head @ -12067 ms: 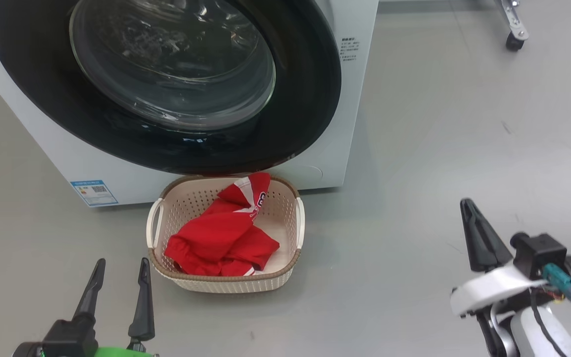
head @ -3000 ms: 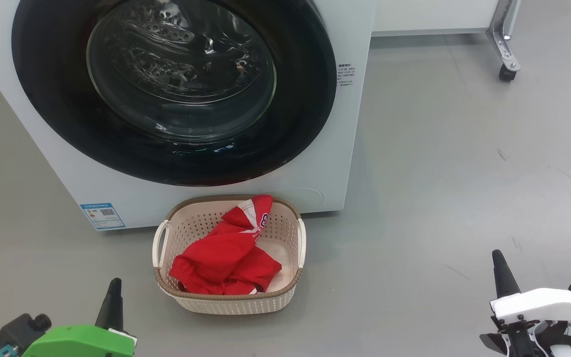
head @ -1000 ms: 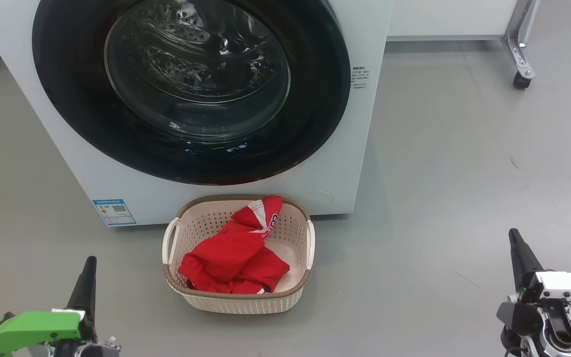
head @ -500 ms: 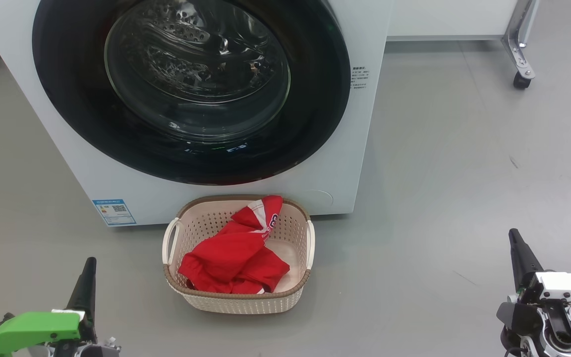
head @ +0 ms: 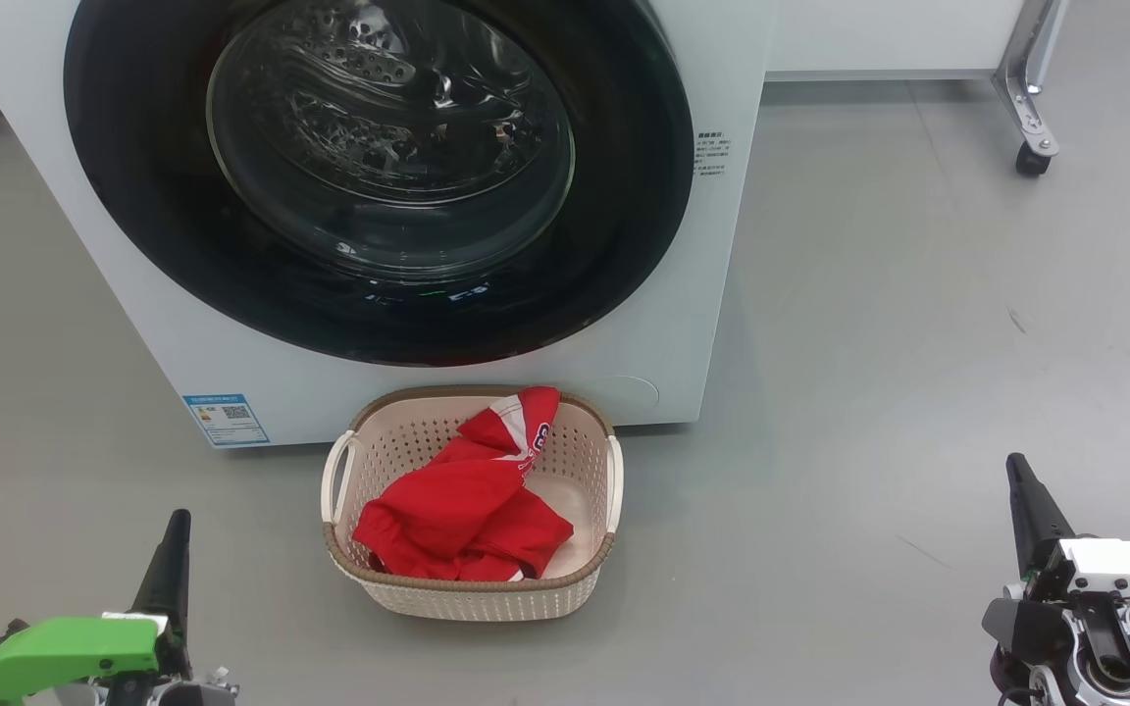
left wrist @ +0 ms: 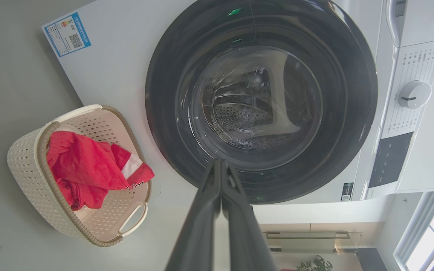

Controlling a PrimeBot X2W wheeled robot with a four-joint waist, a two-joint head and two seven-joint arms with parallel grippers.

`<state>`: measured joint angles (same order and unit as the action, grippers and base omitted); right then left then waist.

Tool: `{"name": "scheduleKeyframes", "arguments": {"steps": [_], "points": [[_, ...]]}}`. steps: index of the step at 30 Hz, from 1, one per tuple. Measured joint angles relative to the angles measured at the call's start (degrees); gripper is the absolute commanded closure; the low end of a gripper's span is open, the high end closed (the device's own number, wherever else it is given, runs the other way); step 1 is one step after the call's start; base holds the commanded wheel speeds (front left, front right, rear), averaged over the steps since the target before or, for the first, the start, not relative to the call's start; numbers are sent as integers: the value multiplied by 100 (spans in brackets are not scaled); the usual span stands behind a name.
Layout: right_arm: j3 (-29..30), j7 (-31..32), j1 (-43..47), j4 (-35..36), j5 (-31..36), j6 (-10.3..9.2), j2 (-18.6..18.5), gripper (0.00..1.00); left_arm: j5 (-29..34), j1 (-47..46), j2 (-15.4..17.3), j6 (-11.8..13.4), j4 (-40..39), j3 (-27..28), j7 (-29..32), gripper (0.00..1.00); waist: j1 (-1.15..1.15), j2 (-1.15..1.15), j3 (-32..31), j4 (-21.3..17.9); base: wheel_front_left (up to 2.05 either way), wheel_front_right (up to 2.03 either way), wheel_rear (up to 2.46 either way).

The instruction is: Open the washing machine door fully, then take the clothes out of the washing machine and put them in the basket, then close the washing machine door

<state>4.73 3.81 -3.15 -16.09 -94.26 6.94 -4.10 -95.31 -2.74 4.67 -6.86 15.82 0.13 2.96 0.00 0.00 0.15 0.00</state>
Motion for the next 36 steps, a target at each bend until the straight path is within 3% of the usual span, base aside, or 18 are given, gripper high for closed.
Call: {"name": "scheduleKeyframes", "arguments": {"steps": [36], "points": [[16, 1, -4, -4, 0, 0, 7, 100, 0, -29, -1, -1, 12, 18, 1, 100, 0, 0, -1, 0, 0, 0, 0]]}}
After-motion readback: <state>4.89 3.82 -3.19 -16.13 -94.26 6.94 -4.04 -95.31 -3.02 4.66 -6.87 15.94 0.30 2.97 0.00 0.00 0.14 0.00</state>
